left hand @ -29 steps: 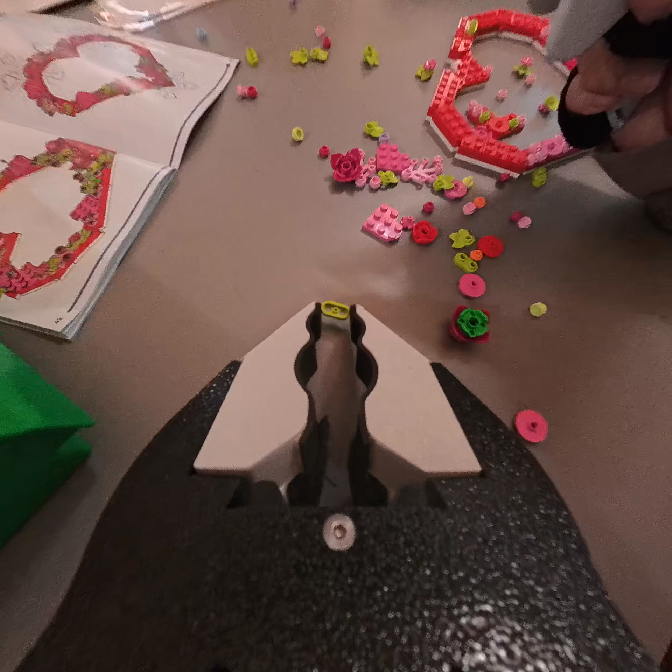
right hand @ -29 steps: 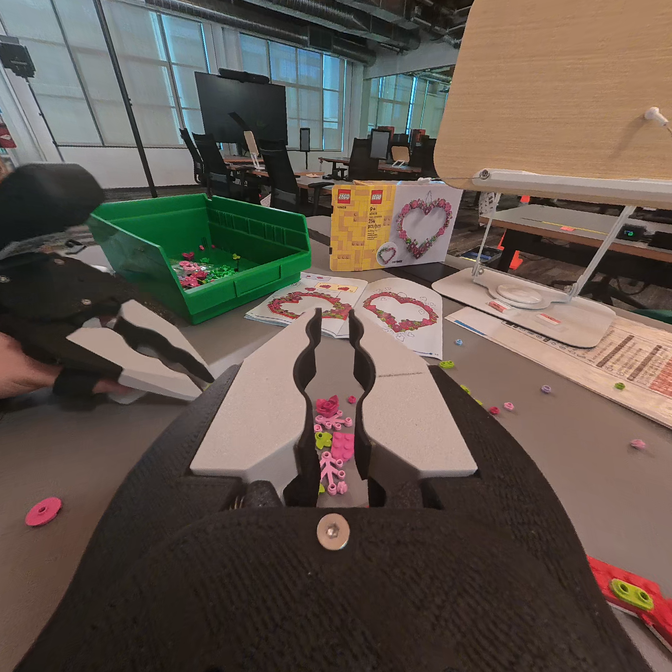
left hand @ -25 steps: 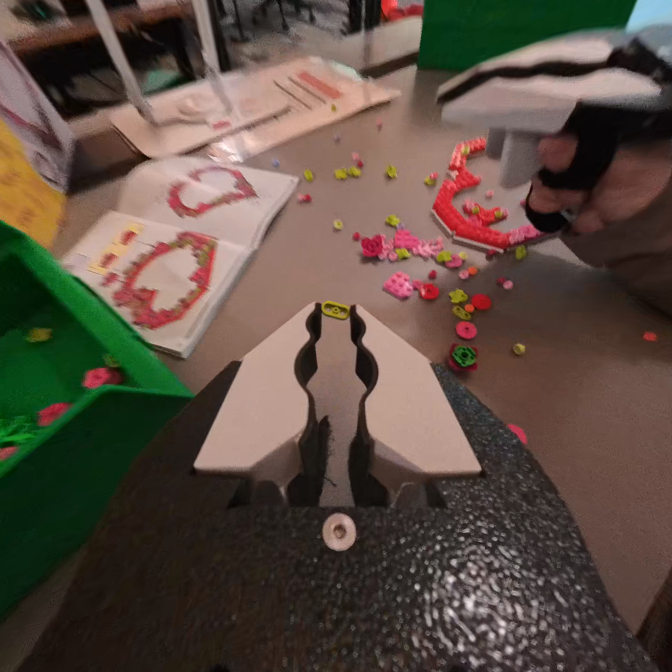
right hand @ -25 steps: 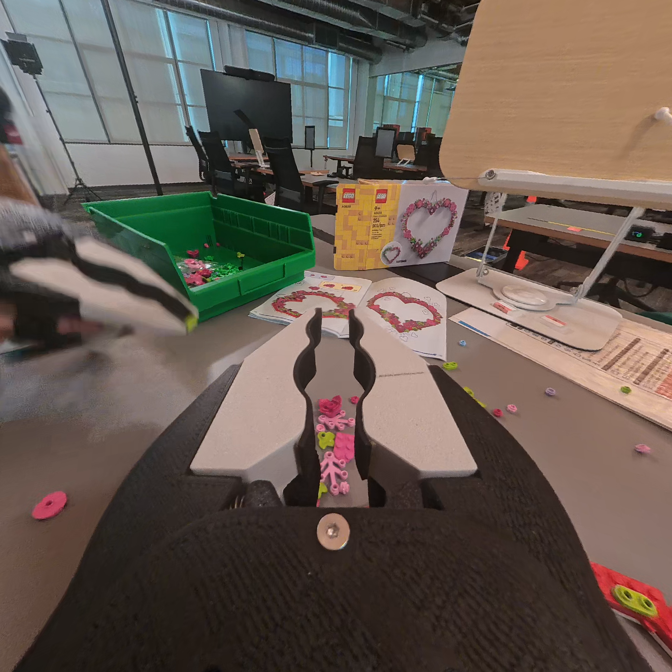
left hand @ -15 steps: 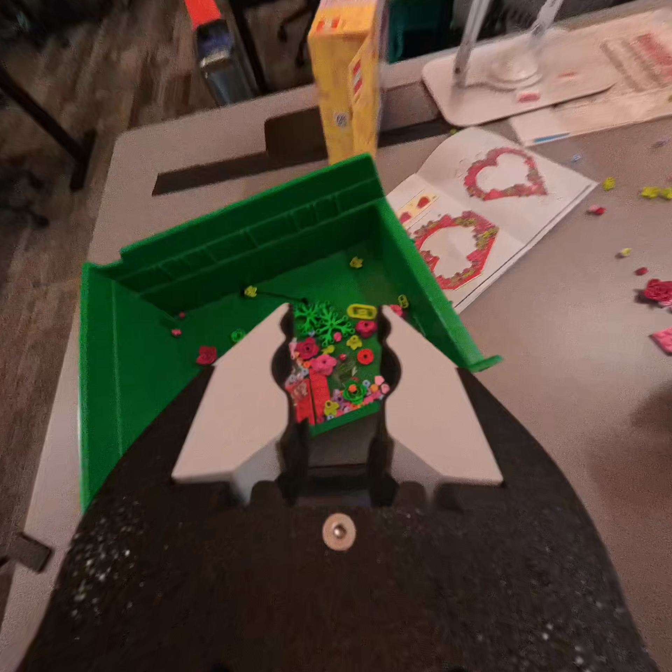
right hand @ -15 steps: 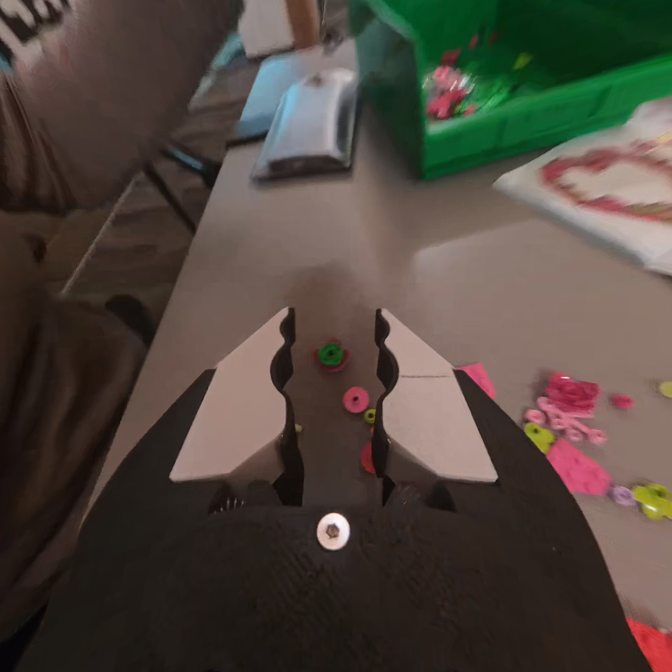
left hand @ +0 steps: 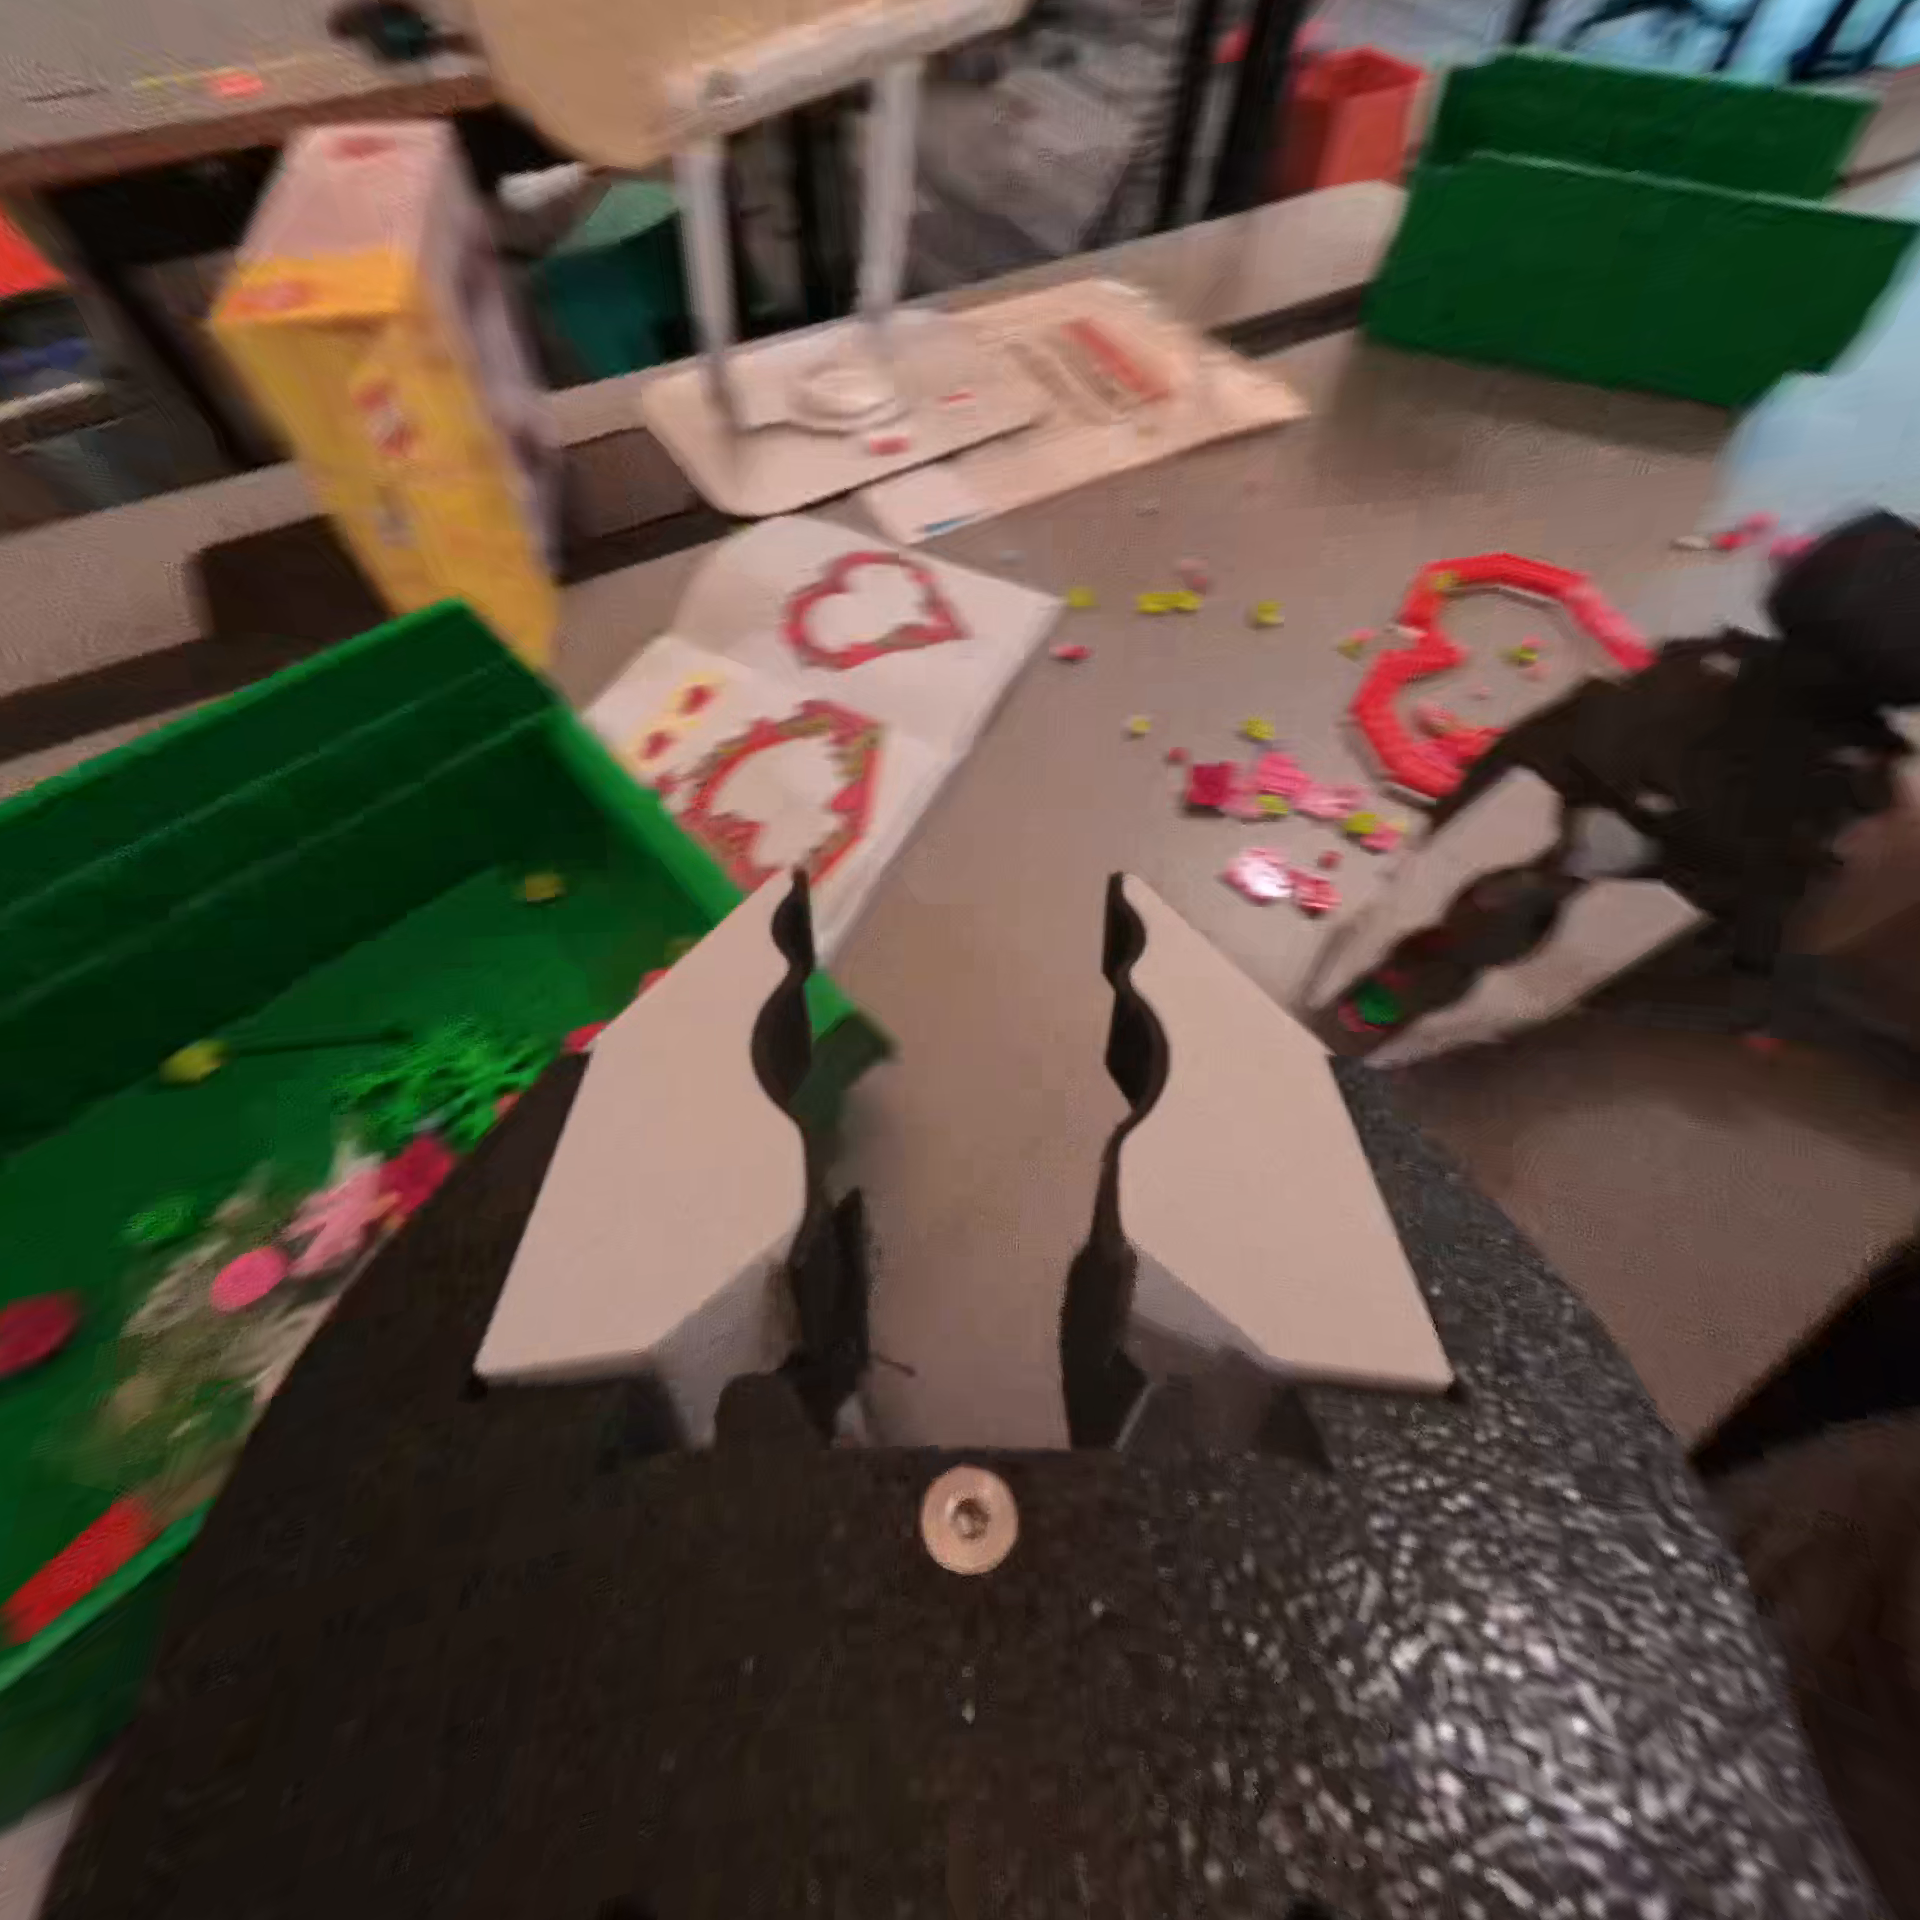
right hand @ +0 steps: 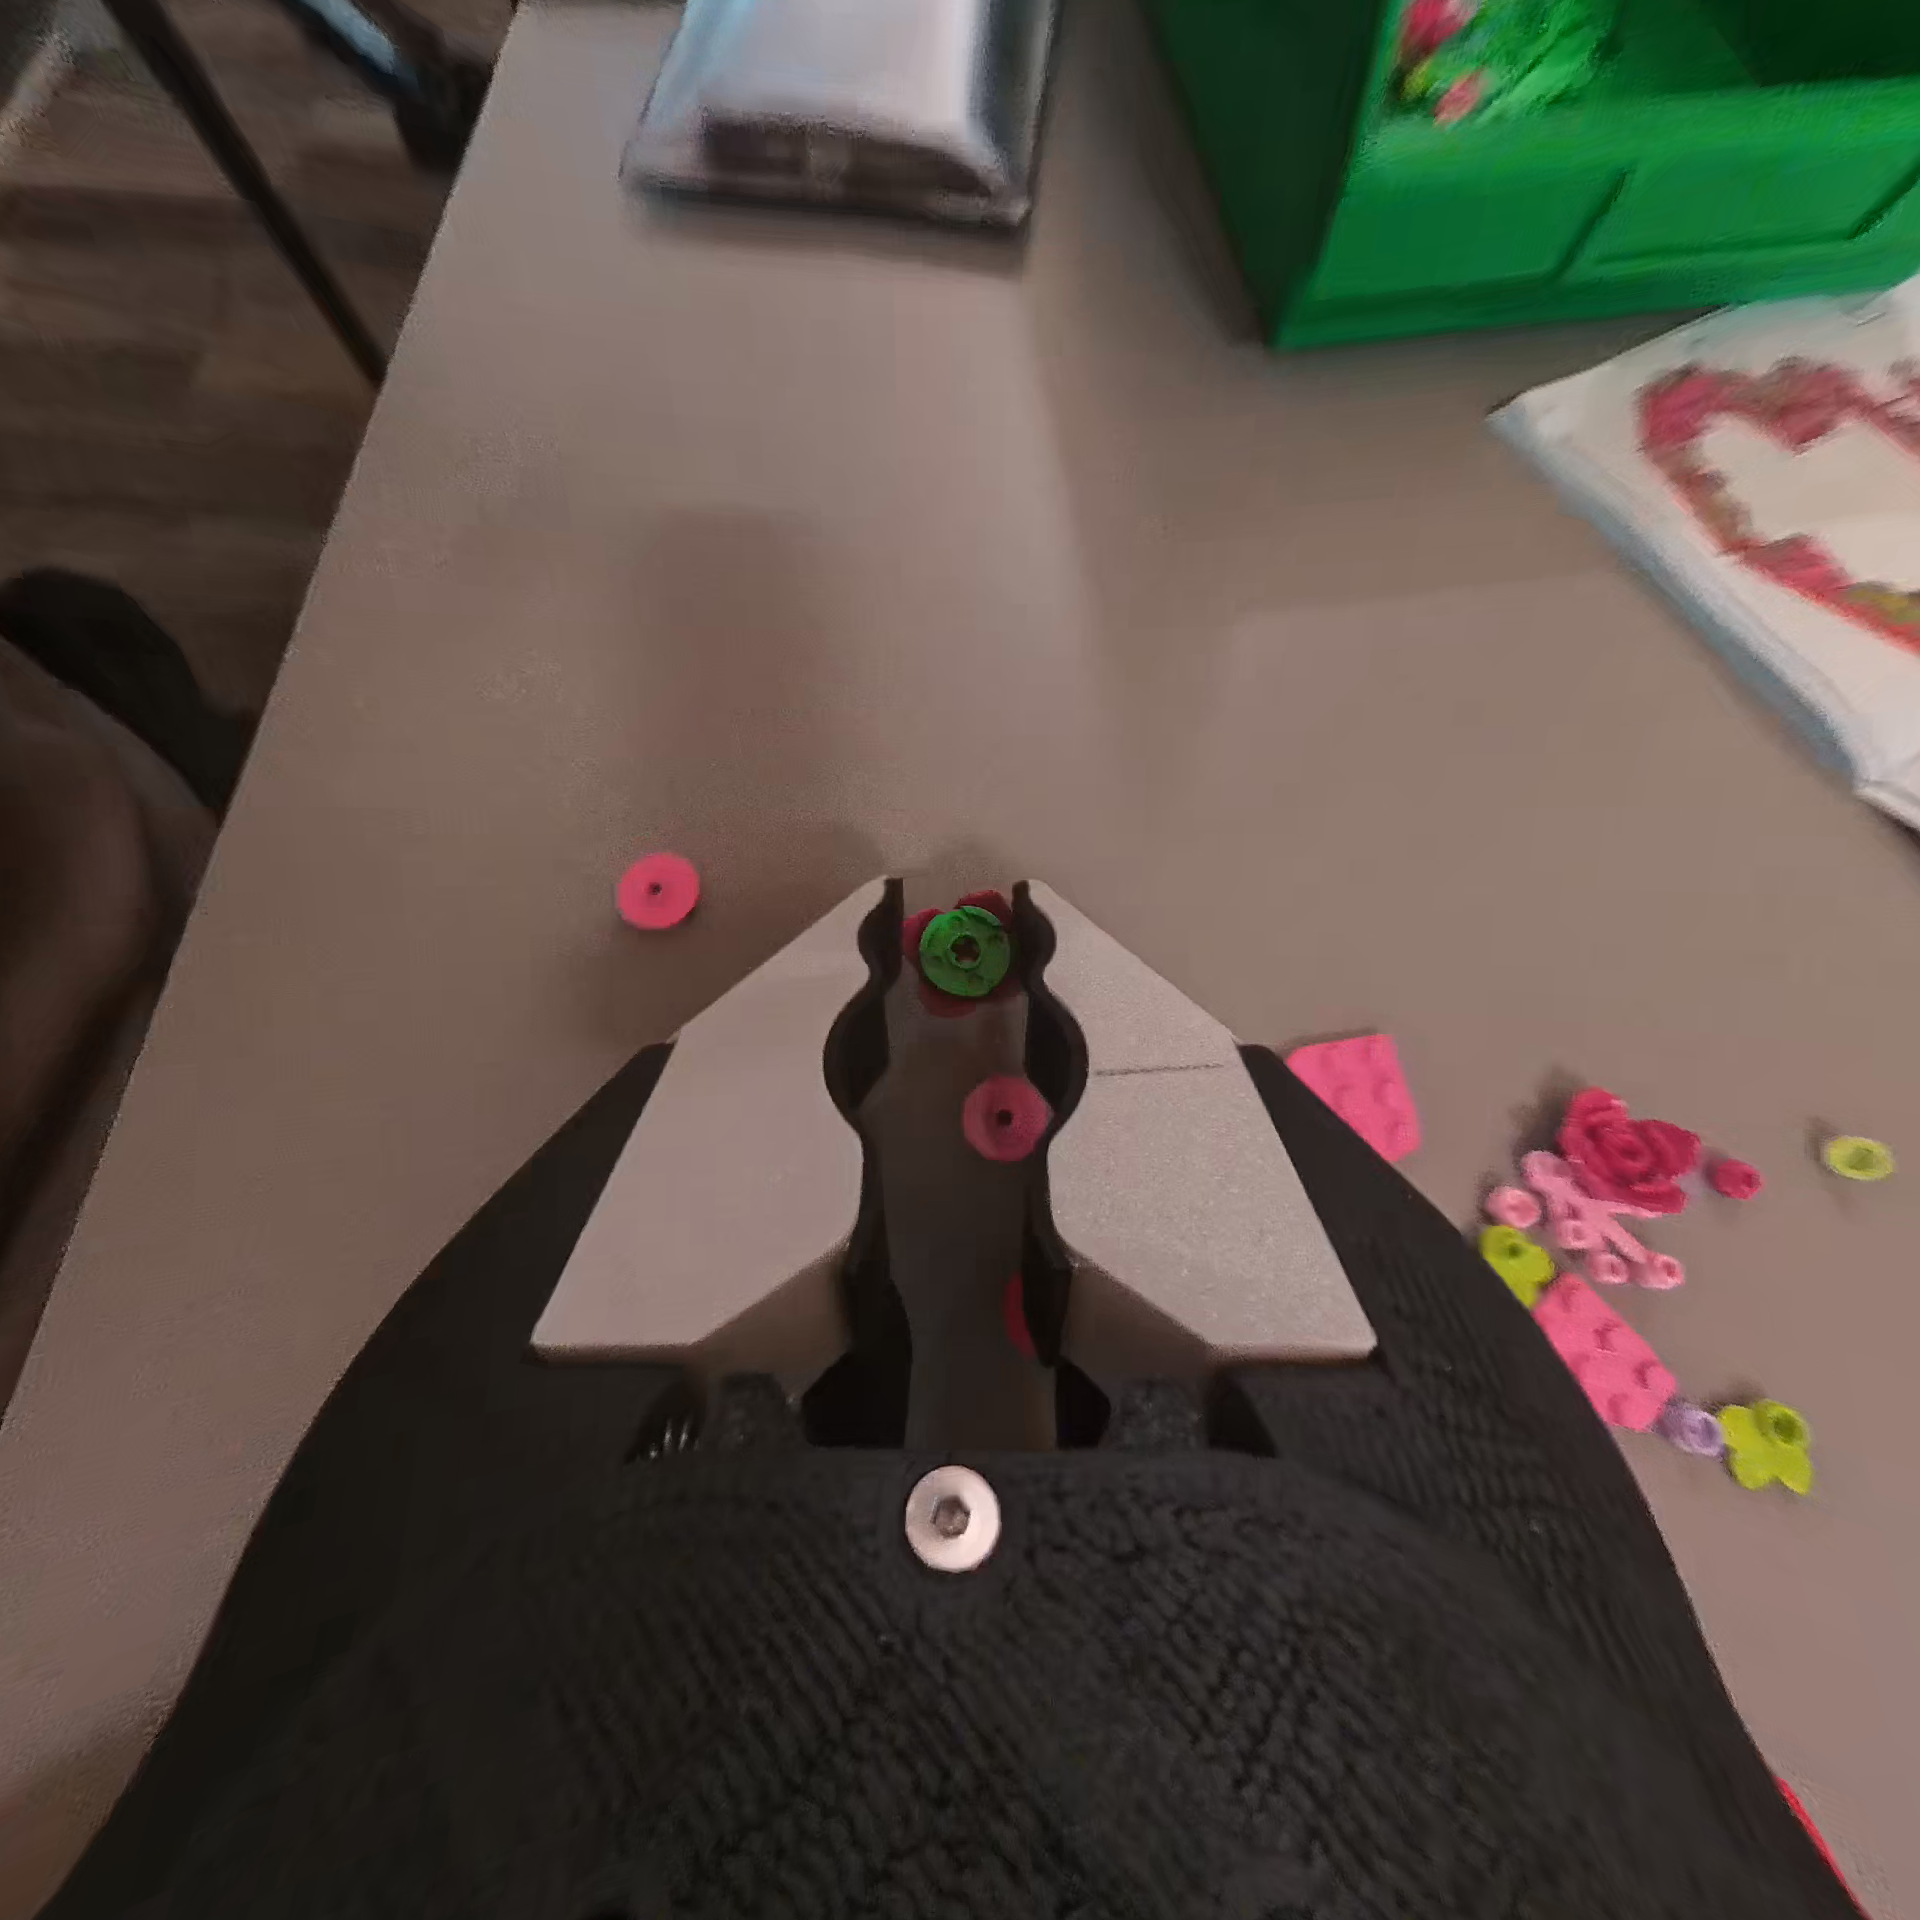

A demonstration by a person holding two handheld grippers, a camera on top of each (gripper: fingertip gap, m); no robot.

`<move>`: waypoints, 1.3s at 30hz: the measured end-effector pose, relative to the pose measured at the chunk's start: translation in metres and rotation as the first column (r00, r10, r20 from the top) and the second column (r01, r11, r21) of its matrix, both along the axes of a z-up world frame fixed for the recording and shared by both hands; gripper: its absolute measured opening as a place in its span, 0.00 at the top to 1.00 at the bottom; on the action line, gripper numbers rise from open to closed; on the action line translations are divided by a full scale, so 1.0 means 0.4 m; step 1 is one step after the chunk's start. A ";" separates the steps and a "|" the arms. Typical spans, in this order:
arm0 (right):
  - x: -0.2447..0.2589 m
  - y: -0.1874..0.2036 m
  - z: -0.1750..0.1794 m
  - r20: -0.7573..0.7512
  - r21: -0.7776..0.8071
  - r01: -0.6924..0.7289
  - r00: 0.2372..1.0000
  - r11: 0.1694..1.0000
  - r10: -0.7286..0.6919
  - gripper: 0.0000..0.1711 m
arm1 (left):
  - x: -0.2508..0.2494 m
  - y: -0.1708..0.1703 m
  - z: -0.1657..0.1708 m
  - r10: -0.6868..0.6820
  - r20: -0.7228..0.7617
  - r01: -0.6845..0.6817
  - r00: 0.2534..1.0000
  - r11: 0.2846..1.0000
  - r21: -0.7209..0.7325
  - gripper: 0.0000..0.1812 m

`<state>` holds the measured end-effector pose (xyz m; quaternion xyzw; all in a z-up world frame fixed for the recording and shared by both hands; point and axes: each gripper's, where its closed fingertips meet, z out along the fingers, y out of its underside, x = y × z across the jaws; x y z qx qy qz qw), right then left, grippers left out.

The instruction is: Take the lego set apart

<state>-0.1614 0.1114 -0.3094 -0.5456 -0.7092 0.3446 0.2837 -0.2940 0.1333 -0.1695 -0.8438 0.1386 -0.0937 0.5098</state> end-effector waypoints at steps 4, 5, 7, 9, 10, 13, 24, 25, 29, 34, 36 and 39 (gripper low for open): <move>-0.019 0.035 0.132 -0.258 -0.326 0.068 0.953 0.943 -0.158 0.89 | 0.240 -0.041 -0.048 -0.282 -0.141 0.303 0.949 0.940 0.158 0.76; -0.015 0.043 0.175 -0.321 -0.461 0.040 0.924 0.887 -0.208 0.89 | 0.273 -0.039 -0.060 -0.285 -0.222 0.331 0.932 0.919 0.213 0.77; 0.003 0.063 0.251 -0.407 -0.686 -0.073 0.863 0.724 -0.300 0.89 | 0.317 -0.026 -0.073 -0.236 -0.333 0.340 0.913 0.891 0.300 0.79; 0.024 0.086 0.290 -0.442 -0.795 -0.173 0.822 0.581 -0.359 0.89 | 0.364 -0.018 -0.067 -0.228 -0.364 0.366 0.903 0.851 0.375 0.81; 0.031 0.095 0.300 -0.452 -0.820 -0.209 0.807 0.533 -0.379 0.89 | 0.379 -0.010 -0.061 -0.219 -0.364 0.366 0.905 0.837 0.406 0.83; 0.042 0.110 0.316 -0.468 -0.853 -0.277 0.781 0.442 -0.414 0.89 | 0.414 0.020 -0.067 -0.231 -0.386 0.396 0.893 0.812 0.430 0.86; 0.063 0.142 0.335 -0.476 -0.872 -0.322 0.736 0.370 -0.482 0.89 | 0.443 0.076 -0.058 -0.205 -0.414 0.406 0.887 0.773 0.488 0.89; 0.064 0.143 0.334 -0.474 -0.873 -0.324 0.735 0.364 -0.485 0.89 | 0.444 0.076 -0.059 -0.215 -0.417 0.417 0.883 0.769 0.485 0.89; 0.055 0.139 0.322 -0.455 -0.880 -0.297 0.750 0.370 -0.480 0.89 | 0.443 0.075 -0.052 -0.212 -0.449 0.438 0.868 0.752 0.492 0.92; 0.051 0.142 0.313 -0.444 -0.885 -0.282 0.751 0.370 -0.489 0.89 | 0.440 0.078 -0.061 -0.203 -0.483 0.451 0.852 0.755 0.477 0.94; 0.051 0.143 0.312 -0.440 -0.888 -0.284 0.751 0.361 -0.492 0.89 | 0.440 0.073 -0.062 -0.214 -0.482 0.460 0.849 0.748 0.478 0.93; 0.049 0.142 0.309 -0.437 -0.889 -0.276 0.752 0.366 -0.493 0.89 | 0.436 0.071 -0.067 -0.226 -0.468 0.457 0.855 0.753 0.473 0.92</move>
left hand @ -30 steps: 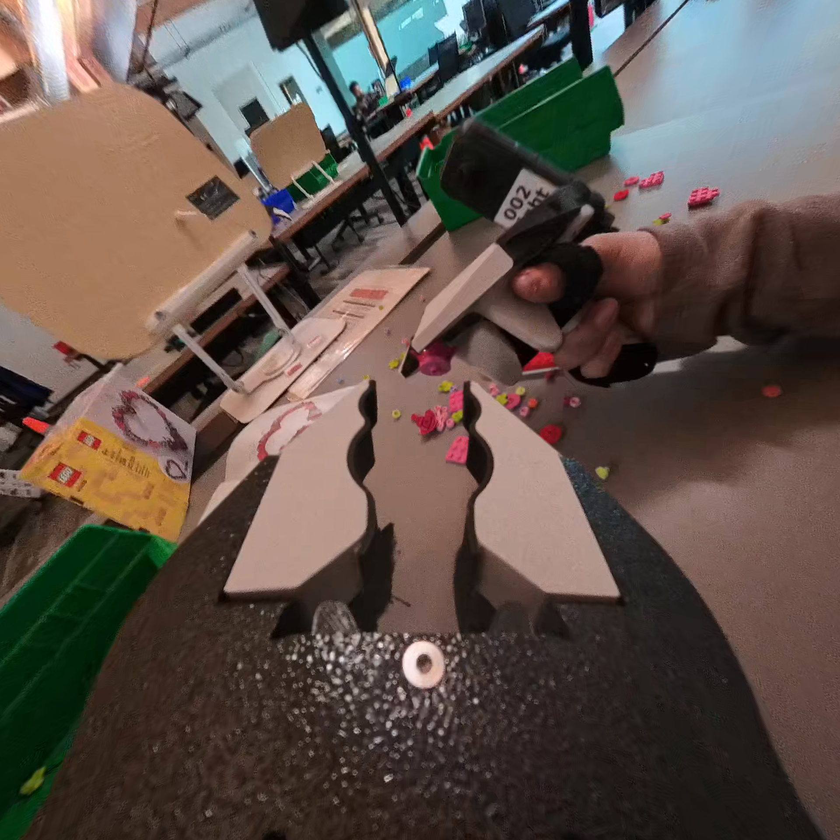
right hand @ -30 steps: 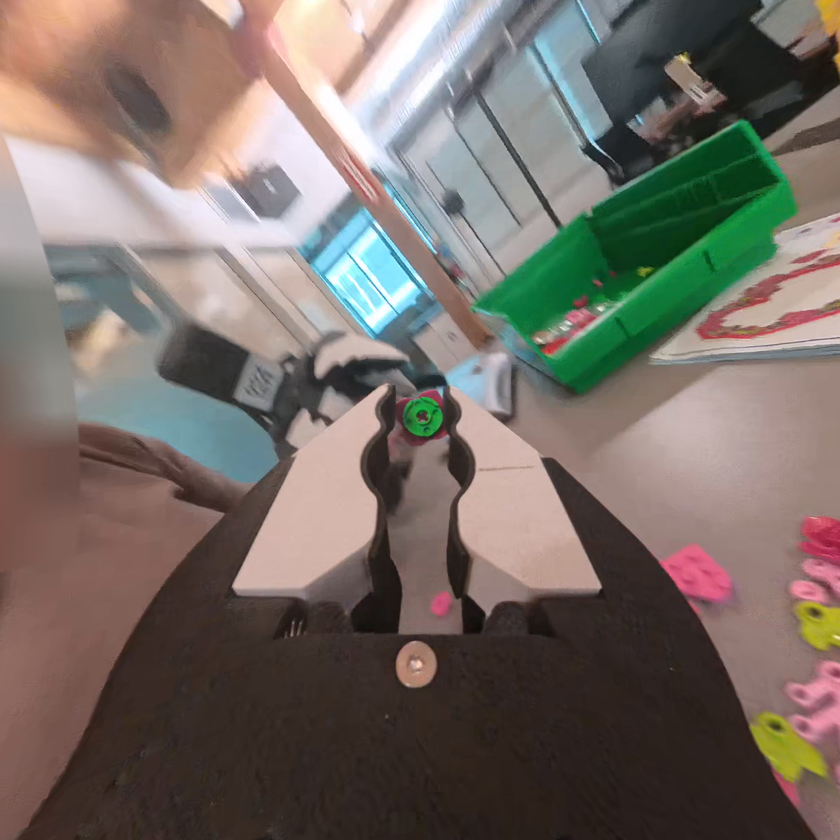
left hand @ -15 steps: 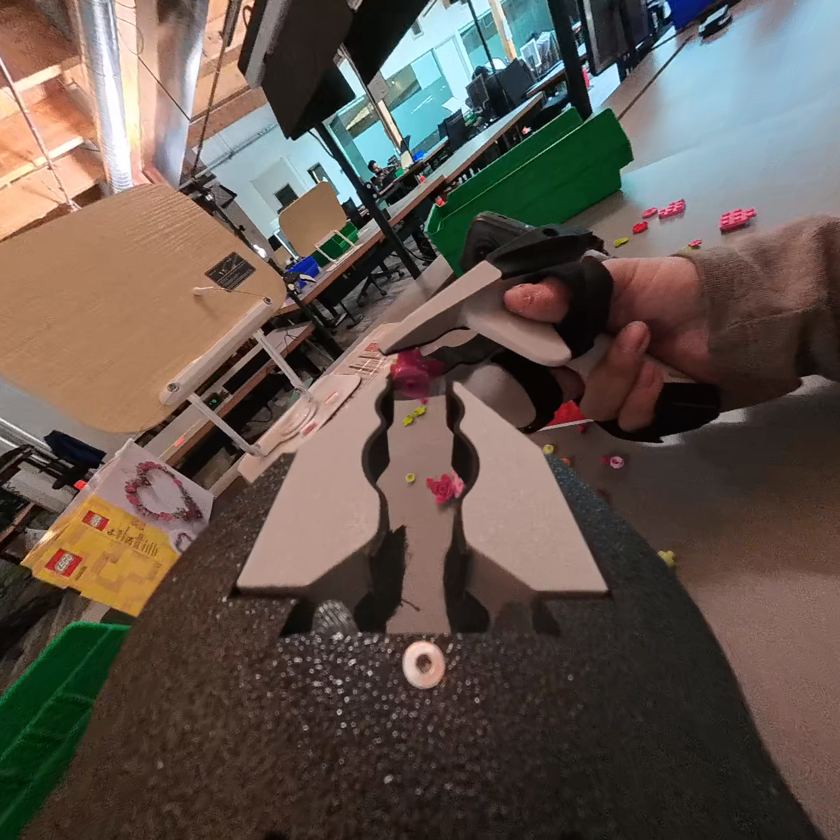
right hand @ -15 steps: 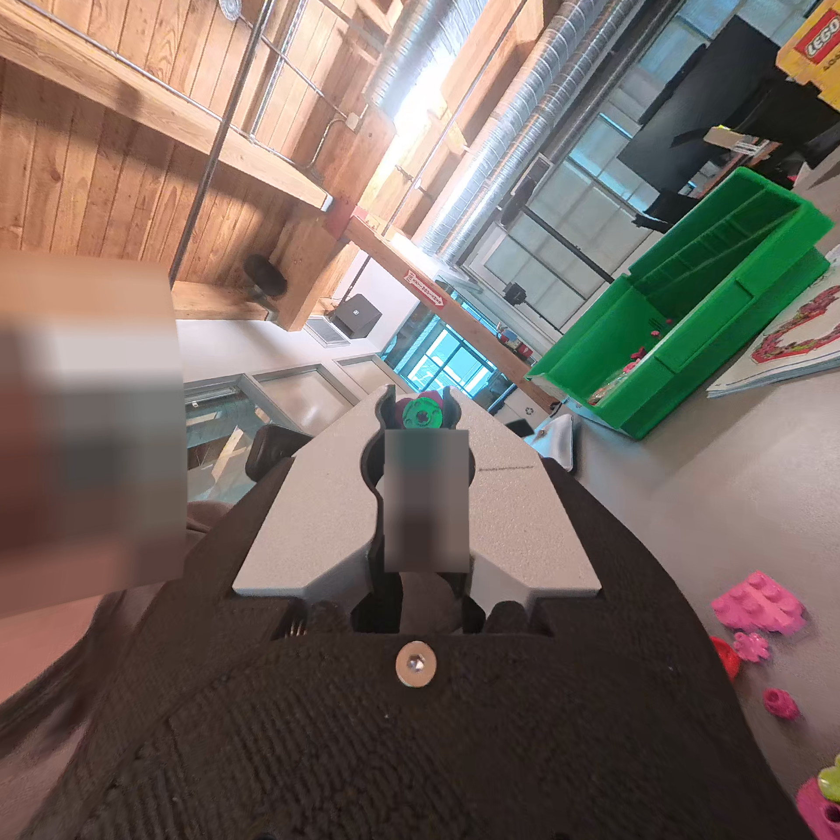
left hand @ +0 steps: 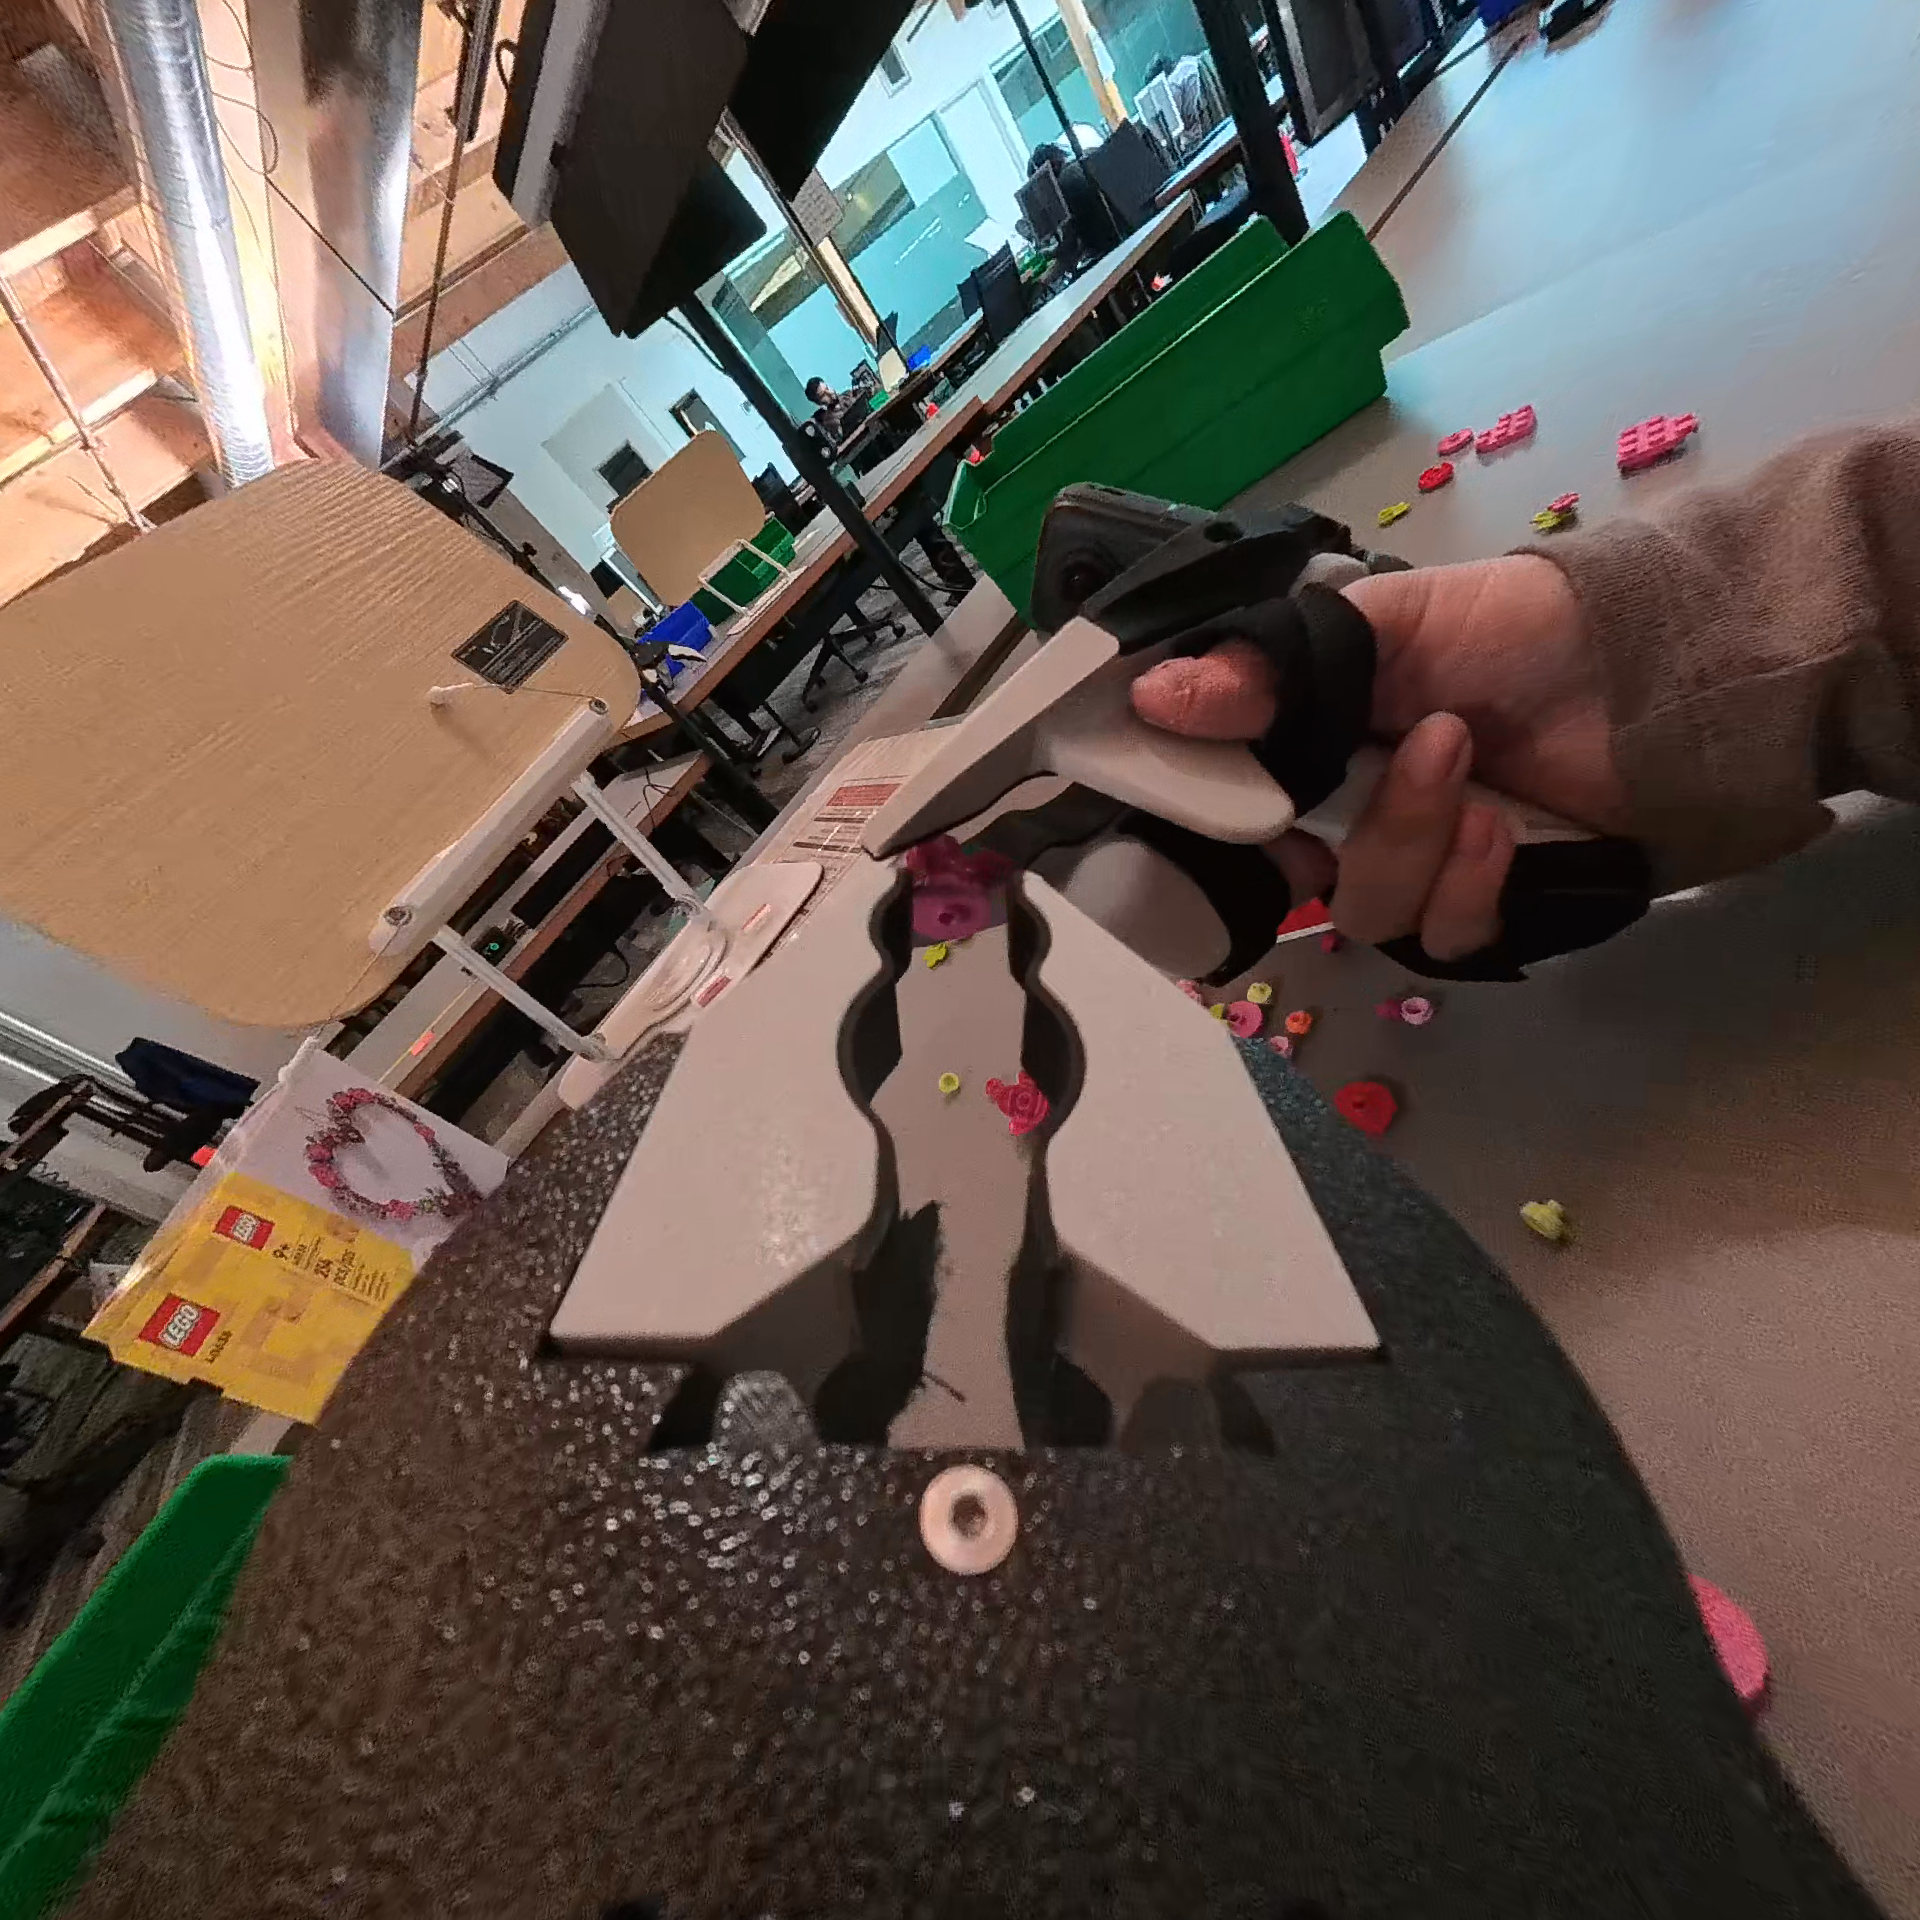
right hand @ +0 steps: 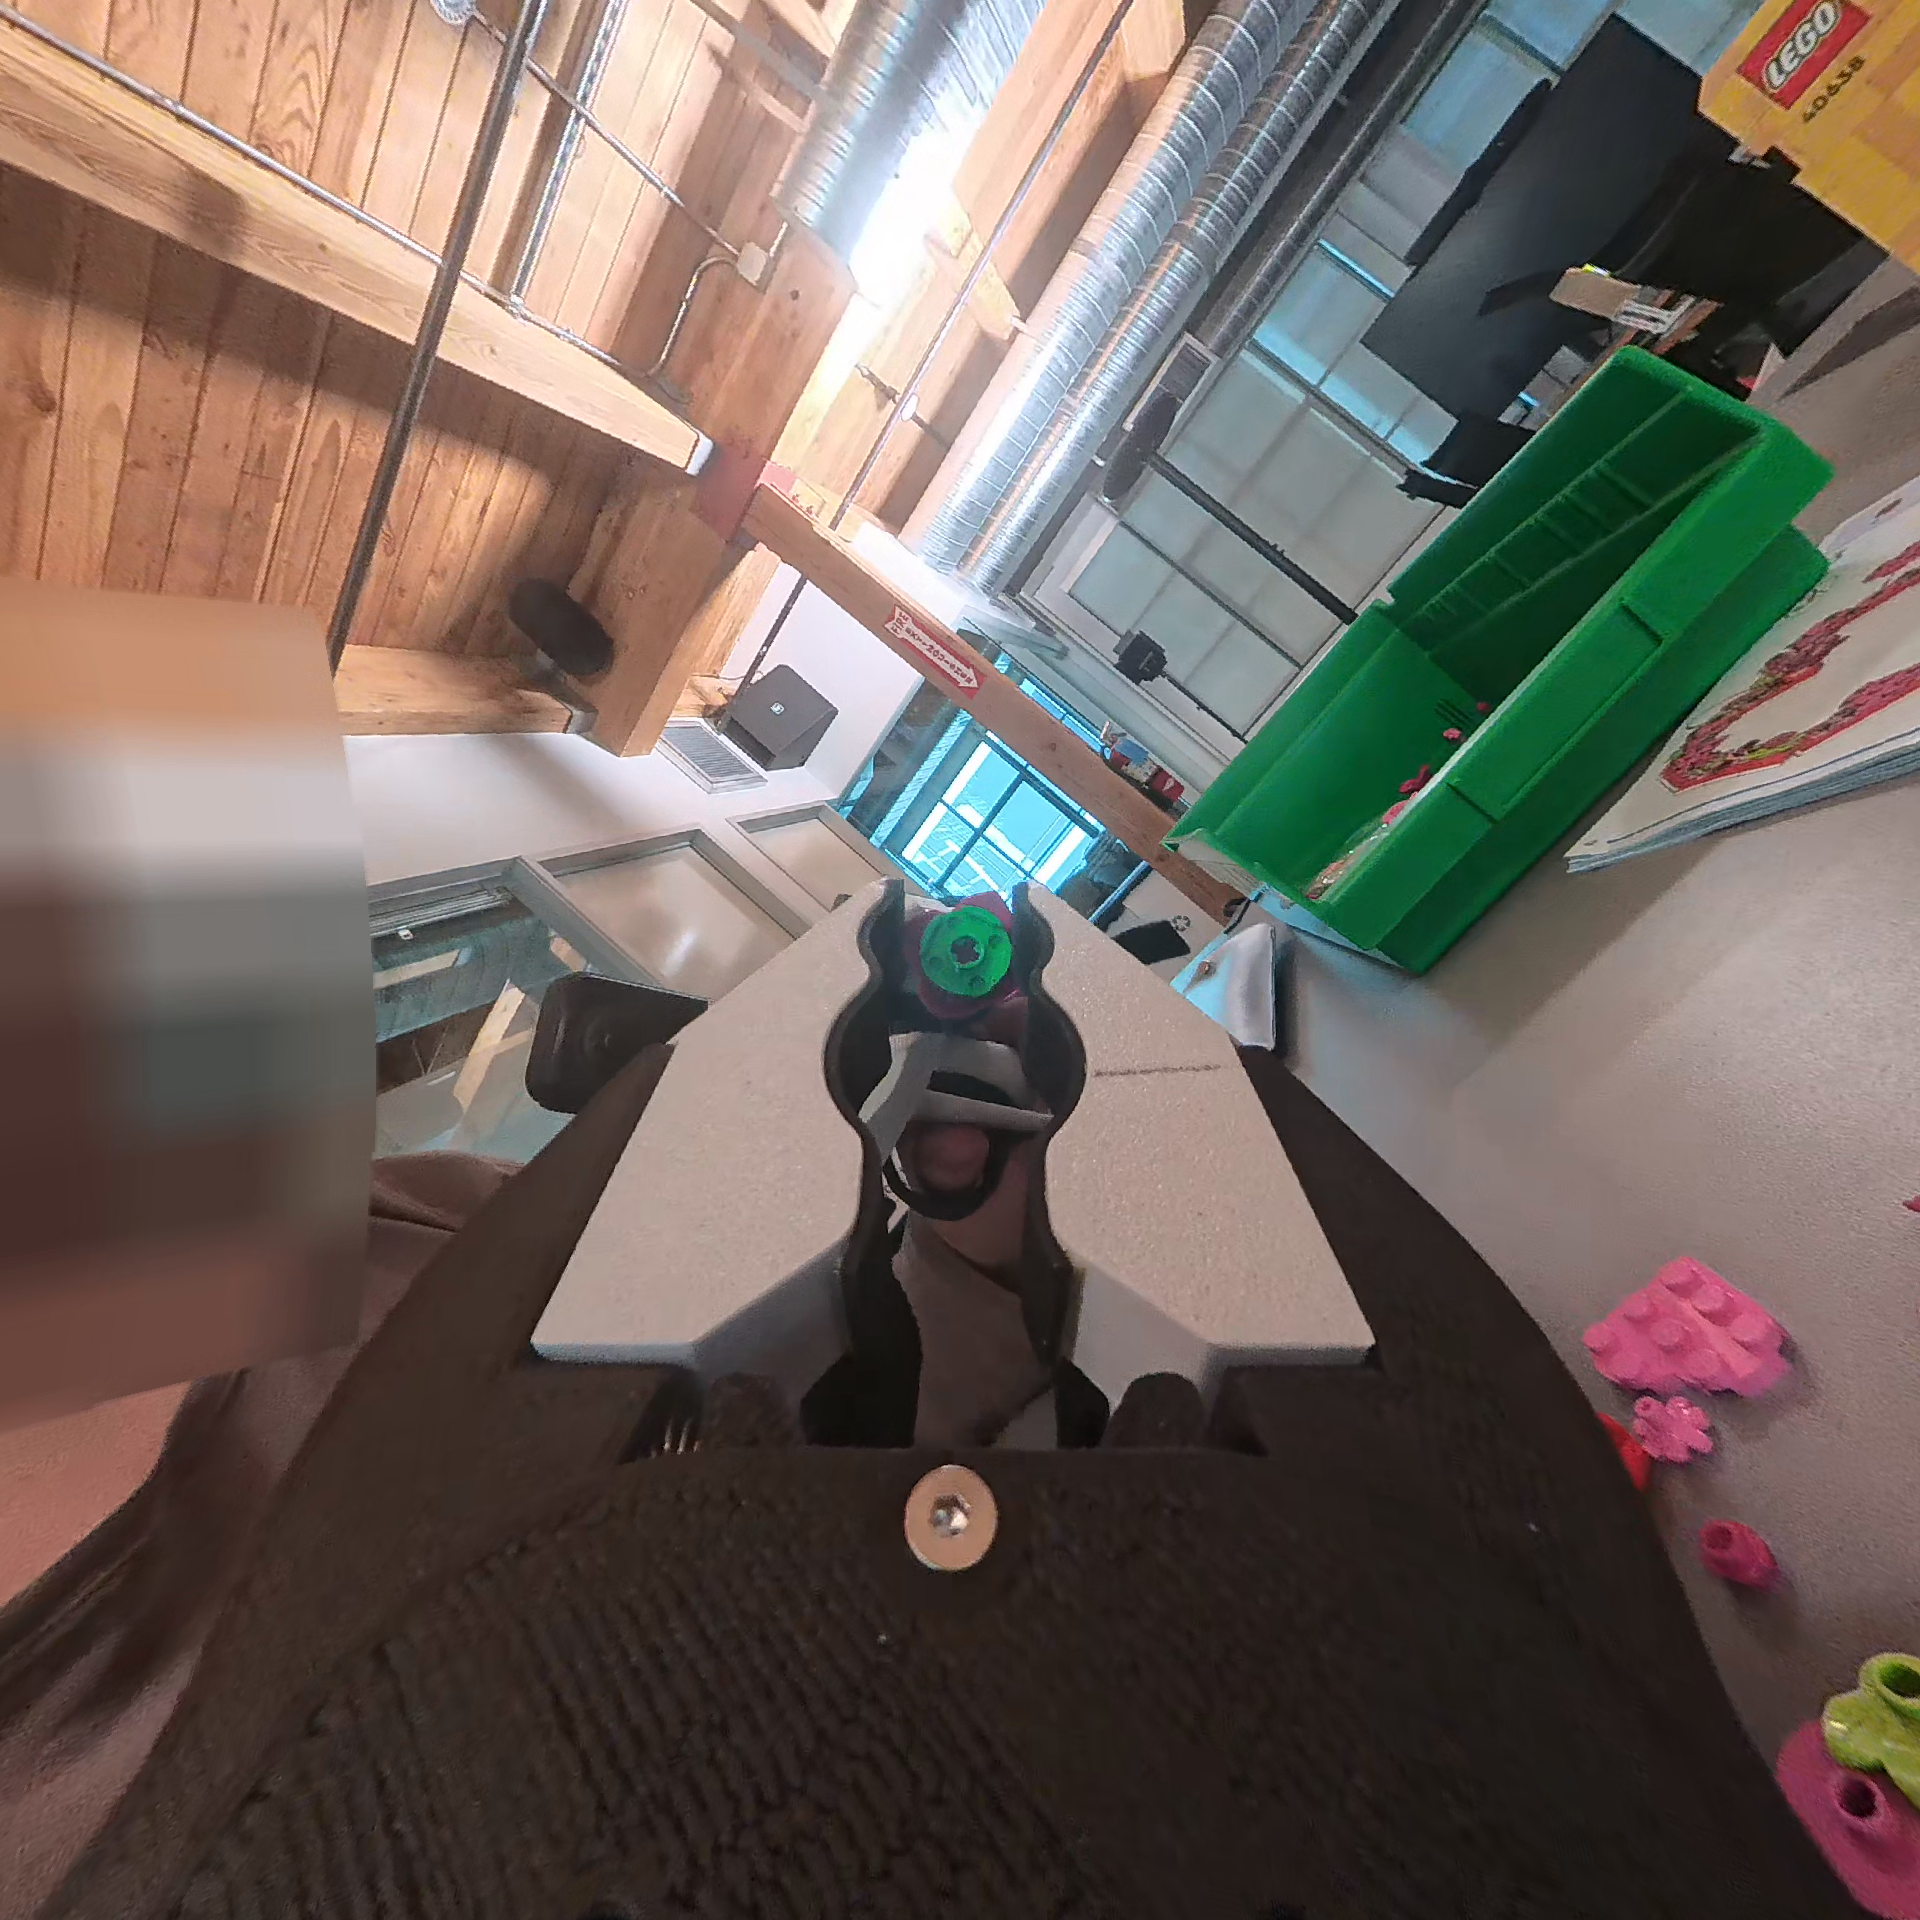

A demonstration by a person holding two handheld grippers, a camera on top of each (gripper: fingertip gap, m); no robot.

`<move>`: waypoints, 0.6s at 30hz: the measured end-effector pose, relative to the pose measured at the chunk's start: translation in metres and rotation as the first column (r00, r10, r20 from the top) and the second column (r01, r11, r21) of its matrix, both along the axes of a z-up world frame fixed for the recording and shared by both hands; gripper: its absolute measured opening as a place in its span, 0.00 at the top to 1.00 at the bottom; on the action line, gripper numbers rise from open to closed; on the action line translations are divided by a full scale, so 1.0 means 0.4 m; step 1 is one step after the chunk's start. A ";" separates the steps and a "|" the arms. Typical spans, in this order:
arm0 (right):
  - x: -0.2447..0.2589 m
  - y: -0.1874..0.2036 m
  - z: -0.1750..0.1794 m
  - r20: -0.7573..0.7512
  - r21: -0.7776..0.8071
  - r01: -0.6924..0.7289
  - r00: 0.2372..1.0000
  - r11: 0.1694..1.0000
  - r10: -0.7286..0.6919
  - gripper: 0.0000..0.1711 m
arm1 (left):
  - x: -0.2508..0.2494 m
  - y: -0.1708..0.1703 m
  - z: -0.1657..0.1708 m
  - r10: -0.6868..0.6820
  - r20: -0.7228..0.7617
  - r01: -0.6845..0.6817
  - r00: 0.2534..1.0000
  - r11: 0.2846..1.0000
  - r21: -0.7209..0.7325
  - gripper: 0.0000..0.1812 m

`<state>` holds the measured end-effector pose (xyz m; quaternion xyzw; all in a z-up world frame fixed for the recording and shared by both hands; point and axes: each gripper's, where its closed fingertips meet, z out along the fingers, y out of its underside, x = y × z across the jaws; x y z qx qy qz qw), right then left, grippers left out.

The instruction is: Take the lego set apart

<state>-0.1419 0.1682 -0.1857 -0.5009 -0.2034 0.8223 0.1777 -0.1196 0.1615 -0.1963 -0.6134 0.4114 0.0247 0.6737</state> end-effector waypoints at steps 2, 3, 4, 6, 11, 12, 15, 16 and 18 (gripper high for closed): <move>0.001 0.001 0.003 -0.012 -0.010 0.000 1.000 1.000 0.000 0.89 | -0.005 0.004 -0.003 0.021 -0.015 -0.021 1.000 1.000 0.002 0.91; 0.003 0.001 0.006 -0.021 -0.020 -0.003 1.000 1.000 0.003 0.89 | -0.009 0.008 -0.007 0.036 -0.025 -0.036 0.999 0.999 -0.004 0.91; 0.004 0.001 0.008 -0.027 -0.027 -0.008 1.000 1.000 0.007 0.89 | -0.011 0.011 -0.011 0.050 -0.032 -0.050 0.998 0.999 -0.017 0.92; 0.003 -0.001 0.008 -0.020 -0.022 -0.005 1.000 1.000 0.005 0.89 | -0.007 0.013 -0.013 0.051 -0.023 -0.052 0.998 0.998 -0.037 0.90; 0.000 -0.007 0.012 -0.014 -0.003 0.010 1.000 1.000 -0.010 0.89 | -0.003 0.001 0.007 0.045 0.002 -0.045 0.999 0.999 0.015 0.91; -0.001 -0.006 0.010 -0.011 -0.010 0.005 1.000 1.000 -0.005 0.89 | -0.006 0.004 0.005 0.058 -0.007 -0.058 0.998 0.998 0.018 0.92; -0.002 -0.003 0.007 -0.005 -0.025 0.006 1.000 1.000 -0.006 0.89 | -0.007 0.010 0.001 0.067 -0.015 -0.067 0.998 0.998 0.015 0.93; -0.002 -0.001 0.006 0.003 -0.026 0.007 1.000 1.000 -0.007 0.89 | -0.008 0.011 0.000 0.071 -0.018 -0.071 0.997 0.997 0.015 0.93; -0.010 0.009 -0.011 0.065 0.019 0.054 0.996 0.998 -0.055 0.89 | -0.015 0.019 -0.014 0.092 -0.031 -0.093 0.995 0.996 -0.015 0.93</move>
